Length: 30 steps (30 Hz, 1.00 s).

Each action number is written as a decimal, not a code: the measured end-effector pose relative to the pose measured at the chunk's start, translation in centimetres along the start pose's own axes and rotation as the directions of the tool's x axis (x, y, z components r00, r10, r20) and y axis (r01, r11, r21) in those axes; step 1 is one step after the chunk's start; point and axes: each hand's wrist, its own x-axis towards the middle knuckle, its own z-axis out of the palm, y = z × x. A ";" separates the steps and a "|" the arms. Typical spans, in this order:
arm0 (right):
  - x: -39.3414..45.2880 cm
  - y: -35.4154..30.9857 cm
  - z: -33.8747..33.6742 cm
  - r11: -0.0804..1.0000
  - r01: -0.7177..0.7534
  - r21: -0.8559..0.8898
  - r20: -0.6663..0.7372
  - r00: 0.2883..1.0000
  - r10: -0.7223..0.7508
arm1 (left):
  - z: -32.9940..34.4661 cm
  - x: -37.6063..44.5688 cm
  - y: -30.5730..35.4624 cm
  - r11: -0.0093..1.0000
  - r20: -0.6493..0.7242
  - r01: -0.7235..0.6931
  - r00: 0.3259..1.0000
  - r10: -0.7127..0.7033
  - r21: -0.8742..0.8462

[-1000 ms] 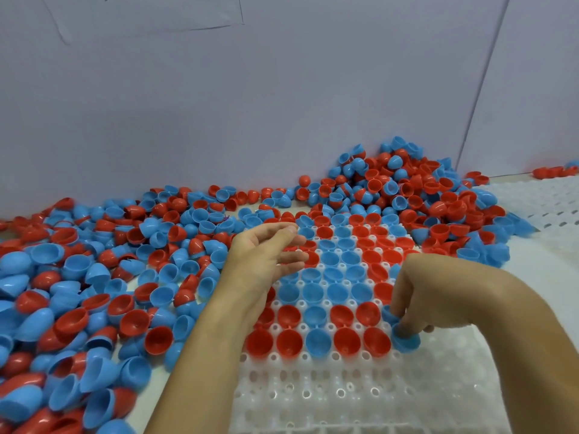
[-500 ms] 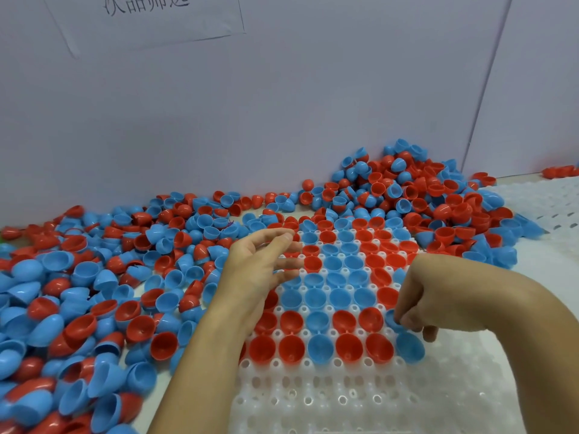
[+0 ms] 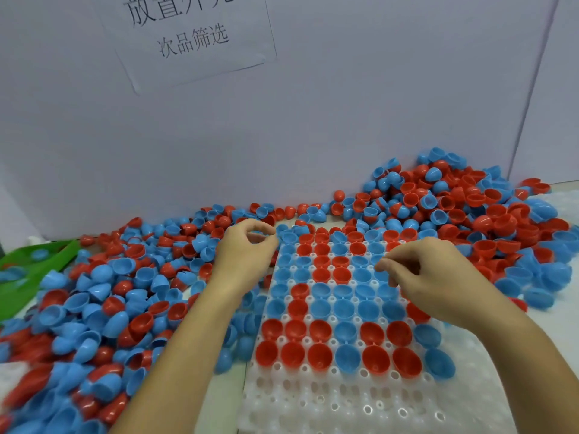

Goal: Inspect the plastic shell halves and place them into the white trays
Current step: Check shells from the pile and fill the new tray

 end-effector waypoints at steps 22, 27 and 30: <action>0.2 0.1 0.7 0.999 0.029 0.016 0.042 0.999 -0.029 | -4.5 10.5 -9.1 0.687 0.024 0.119 0.981 -0.194 0.717; 0.1 0.0 0.7 0.998 0.038 0.042 0.052 0.998 -0.041 | -7.4 10.2 -8.9 0.910 -0.027 0.170 0.985 -0.173 0.379; 0.1 -0.1 0.8 0.998 0.045 0.040 0.048 0.998 -0.047 | -9.0 10.1 -8.2 0.958 0.017 0.131 0.990 -0.140 0.256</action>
